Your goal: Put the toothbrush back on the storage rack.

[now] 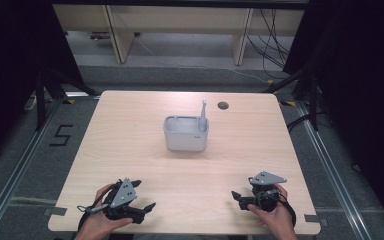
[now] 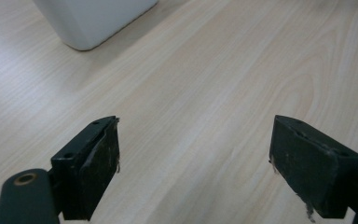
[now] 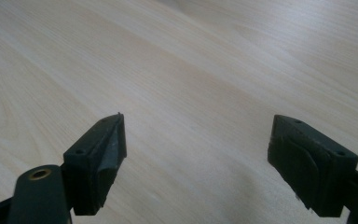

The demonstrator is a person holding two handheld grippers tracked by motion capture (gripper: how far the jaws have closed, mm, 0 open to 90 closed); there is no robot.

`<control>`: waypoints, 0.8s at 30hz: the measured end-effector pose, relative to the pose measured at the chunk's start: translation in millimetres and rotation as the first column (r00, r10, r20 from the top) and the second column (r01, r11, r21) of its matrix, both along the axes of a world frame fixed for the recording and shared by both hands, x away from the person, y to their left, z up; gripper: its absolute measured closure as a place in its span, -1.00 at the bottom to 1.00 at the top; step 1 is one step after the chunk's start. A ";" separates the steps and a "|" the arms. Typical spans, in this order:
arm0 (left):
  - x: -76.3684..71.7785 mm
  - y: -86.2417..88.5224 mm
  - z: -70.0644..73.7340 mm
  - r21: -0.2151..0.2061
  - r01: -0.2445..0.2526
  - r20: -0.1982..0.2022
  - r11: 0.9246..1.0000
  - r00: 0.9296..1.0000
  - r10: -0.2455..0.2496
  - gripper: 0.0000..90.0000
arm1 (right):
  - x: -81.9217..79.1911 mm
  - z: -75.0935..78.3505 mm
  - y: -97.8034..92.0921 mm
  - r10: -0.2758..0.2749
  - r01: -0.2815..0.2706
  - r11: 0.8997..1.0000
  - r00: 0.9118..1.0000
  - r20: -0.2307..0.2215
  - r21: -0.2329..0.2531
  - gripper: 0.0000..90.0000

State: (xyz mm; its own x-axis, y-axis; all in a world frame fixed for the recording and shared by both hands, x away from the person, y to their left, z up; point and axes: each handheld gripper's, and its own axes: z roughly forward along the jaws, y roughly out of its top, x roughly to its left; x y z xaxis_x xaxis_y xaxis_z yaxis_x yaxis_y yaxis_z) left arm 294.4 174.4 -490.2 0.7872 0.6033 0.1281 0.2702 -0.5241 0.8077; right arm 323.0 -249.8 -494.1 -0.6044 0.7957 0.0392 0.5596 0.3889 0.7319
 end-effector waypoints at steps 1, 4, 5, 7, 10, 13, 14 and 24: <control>-1.5 -1.7 -1.5 -0.003 -0.001 -0.005 1.000 1.000 0.001 -0.66 | -0.1 0.0 0.1 -0.001 0.001 1.000 1.000 0.002 0.001 -0.56; -4.5 -4.6 -4.0 0.036 0.009 -0.008 0.999 1.000 -0.009 -0.66 | -0.4 0.1 0.3 0.000 0.000 1.000 1.000 0.002 0.000 -0.55; -5.4 -5.7 -4.4 0.037 0.019 -0.017 0.999 1.000 -0.018 -0.66 | -0.4 0.1 0.4 0.000 0.000 1.000 1.000 0.002 0.000 -0.55; -6.4 -9.1 -6.6 0.045 0.028 -0.006 0.999 1.000 -0.028 -0.66 | -1.1 0.0 0.8 -0.011 0.011 1.000 1.000 -0.003 0.002 -0.55; -6.6 -10.4 -6.1 0.093 0.048 -0.002 0.995 0.999 -0.048 -0.65 | -0.7 -0.3 0.7 -0.006 0.006 1.000 1.000 -0.007 0.006 -0.55; -7.0 -11.7 -7.6 0.079 0.037 0.010 0.996 0.999 -0.038 -0.65 | 0.6 0.3 -0.4 0.023 -0.023 1.000 1.000 -0.015 0.000 -0.55; -6.9 -11.6 -7.8 0.069 0.048 -0.005 0.996 0.999 -0.047 -0.65 | 0.7 0.2 -0.4 0.023 -0.023 1.000 1.000 -0.016 0.000 -0.55; -6.4 -10.9 -8.6 0.061 0.044 -0.012 0.997 0.999 -0.044 -0.66 | 0.4 0.3 -0.4 0.016 -0.016 1.000 1.000 -0.023 0.004 -0.55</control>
